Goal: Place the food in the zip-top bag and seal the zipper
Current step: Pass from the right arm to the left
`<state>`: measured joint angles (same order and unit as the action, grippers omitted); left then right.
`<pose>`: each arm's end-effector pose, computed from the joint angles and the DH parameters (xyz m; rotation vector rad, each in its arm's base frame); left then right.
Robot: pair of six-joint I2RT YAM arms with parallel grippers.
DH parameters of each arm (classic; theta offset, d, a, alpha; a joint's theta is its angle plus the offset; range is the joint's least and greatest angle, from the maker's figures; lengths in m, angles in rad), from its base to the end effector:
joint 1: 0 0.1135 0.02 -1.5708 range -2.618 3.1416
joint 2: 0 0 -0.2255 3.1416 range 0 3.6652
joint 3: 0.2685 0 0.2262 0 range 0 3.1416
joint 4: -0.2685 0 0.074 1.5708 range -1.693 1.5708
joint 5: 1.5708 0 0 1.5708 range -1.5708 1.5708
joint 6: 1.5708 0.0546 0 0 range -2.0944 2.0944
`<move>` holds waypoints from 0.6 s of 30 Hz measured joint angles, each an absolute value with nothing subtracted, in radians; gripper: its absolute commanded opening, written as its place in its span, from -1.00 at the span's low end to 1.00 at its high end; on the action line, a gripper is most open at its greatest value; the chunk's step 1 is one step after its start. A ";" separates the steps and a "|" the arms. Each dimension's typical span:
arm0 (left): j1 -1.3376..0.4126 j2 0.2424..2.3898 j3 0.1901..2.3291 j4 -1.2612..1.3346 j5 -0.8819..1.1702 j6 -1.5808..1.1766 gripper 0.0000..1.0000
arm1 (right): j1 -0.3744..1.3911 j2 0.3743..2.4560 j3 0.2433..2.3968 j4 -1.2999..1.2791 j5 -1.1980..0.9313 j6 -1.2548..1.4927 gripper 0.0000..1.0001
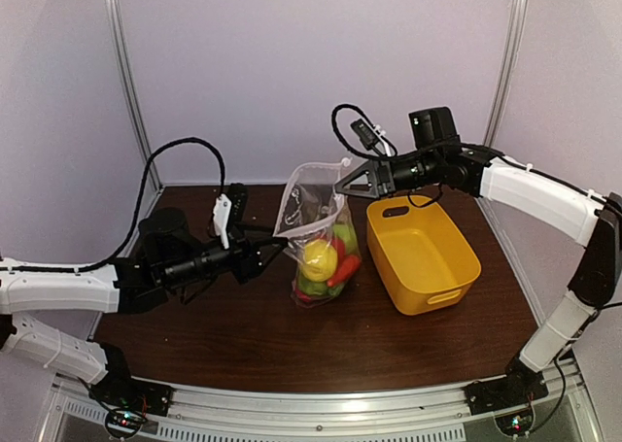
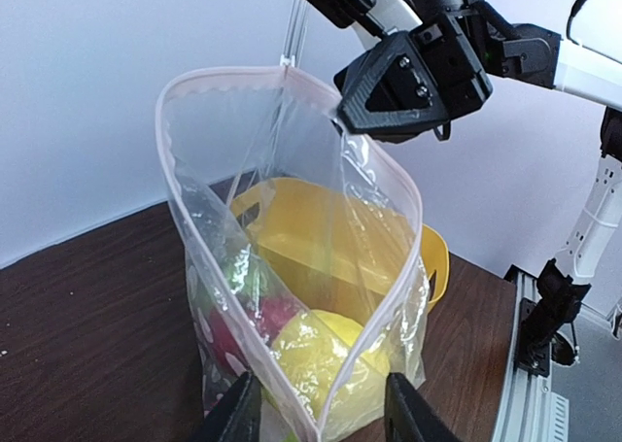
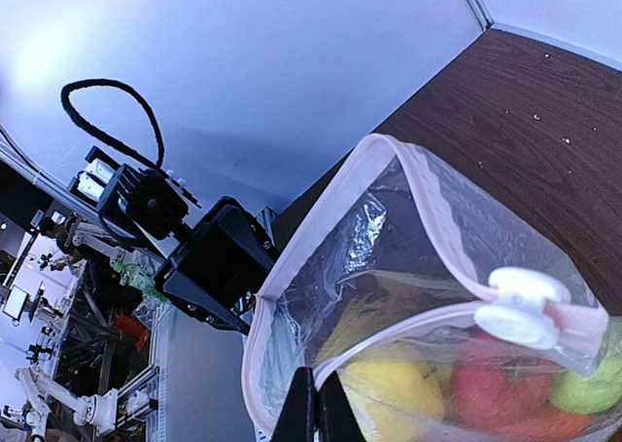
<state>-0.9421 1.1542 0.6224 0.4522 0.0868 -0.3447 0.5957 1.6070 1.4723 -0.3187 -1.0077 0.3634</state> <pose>0.1580 -0.2253 0.2506 0.5845 1.6588 -1.0346 0.2597 0.2318 0.3238 -0.9396 1.9548 1.5944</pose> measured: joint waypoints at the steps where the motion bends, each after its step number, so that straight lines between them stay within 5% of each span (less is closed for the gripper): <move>1: -0.942 1.158 0.622 0.466 0.084 -0.338 -0.09 | 0.595 1.604 1.472 -0.320 -1.008 0.363 -1.00; 18: -0.942 1.280 0.610 0.637 0.114 -0.282 -0.32 | 0.579 1.590 1.457 -0.319 -1.007 0.364 -1.00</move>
<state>-0.9421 1.2797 0.6102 0.6373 0.1143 -0.2821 0.5793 1.5898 1.4574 -0.3191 -1.0069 0.3641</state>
